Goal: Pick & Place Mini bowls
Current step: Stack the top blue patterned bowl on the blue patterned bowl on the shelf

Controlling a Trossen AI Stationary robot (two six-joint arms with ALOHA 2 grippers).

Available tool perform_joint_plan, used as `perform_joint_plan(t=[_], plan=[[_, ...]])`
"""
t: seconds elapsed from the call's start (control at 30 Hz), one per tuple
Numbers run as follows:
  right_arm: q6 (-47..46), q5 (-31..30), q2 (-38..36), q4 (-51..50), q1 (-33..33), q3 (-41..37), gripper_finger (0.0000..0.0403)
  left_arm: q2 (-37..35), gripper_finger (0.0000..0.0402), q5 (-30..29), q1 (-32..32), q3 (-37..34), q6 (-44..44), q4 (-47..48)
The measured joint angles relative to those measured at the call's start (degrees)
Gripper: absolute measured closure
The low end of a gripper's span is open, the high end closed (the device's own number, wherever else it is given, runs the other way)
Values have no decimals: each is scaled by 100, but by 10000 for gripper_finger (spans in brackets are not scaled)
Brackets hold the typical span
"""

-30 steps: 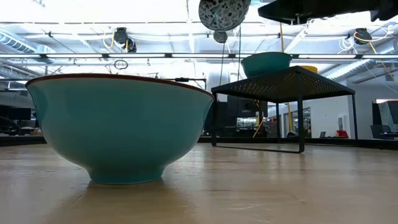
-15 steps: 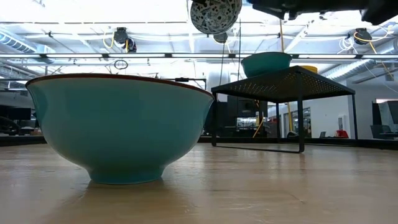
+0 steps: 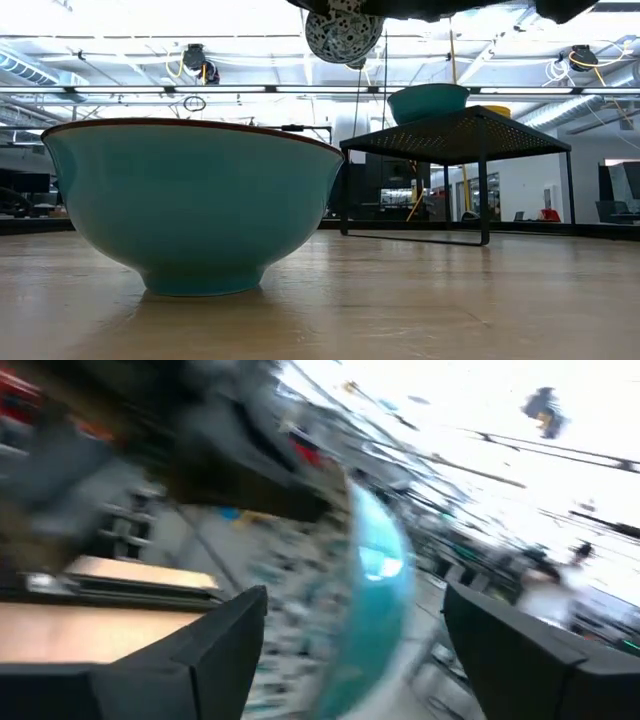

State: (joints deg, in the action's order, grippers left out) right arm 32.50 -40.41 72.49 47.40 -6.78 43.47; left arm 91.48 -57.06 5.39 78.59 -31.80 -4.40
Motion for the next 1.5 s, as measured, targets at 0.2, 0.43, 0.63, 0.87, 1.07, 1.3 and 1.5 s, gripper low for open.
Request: perform_joint_plan(t=[0.2,0.43,0.63,0.87,1.07,1.3,1.5], plan=[[-33,-254,40,-7,192,34,160,0,392,-133,171,0,-45,-34],[-28,-177,42,-2,249,34,283,2,385,-172,227,0,115,-41],[177,-211,18,85,283,43,389,7,348,-49,227,0,1027,8],[314,-137,5,-157,360,23,400,2,293,802,345,-4,1919,369],[292,159,25,-337,384,16,401,-74,264,1494,502,2,1893,310],[184,200,-88,-527,393,27,402,-478,236,1934,686,9,2256,649],[-473,513,-424,-3112,596,1182,402,-788,220,3200,793,-110,2345,1594]])
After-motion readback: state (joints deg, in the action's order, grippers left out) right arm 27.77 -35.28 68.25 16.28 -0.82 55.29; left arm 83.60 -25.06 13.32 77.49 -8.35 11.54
